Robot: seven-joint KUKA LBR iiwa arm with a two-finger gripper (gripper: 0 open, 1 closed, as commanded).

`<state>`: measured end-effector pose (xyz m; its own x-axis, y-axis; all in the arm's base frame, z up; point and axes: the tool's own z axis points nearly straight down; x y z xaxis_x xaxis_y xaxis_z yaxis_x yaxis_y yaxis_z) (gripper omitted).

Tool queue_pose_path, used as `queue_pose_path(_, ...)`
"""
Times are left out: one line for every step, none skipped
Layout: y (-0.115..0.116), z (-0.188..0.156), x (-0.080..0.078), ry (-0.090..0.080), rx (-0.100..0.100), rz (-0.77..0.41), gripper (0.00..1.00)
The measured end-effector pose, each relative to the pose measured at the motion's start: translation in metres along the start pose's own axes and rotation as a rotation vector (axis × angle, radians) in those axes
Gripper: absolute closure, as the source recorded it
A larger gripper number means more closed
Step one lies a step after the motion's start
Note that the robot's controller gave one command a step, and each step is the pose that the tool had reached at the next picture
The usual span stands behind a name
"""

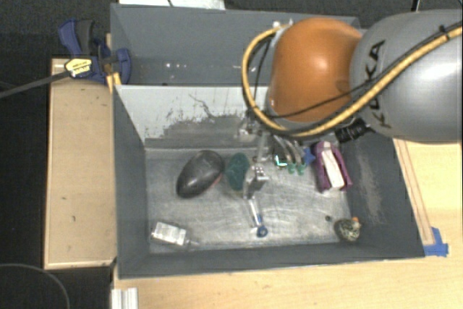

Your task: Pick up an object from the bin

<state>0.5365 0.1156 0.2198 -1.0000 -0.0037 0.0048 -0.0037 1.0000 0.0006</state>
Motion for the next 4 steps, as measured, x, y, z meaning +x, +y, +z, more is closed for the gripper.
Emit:
queue_pose_path(0.040,0.148,-0.055,-0.012,-0.001,-0.393,0.00)
queue_pose_path(0.019,0.117,-0.054,-0.012,0.001,-0.374,0.00)
queue_pose_path(0.007,0.113,-0.054,-0.009,0.000,-0.364,0.00)
queue_pose_path(0.020,0.147,-0.056,-0.010,-0.001,-0.213,0.00)
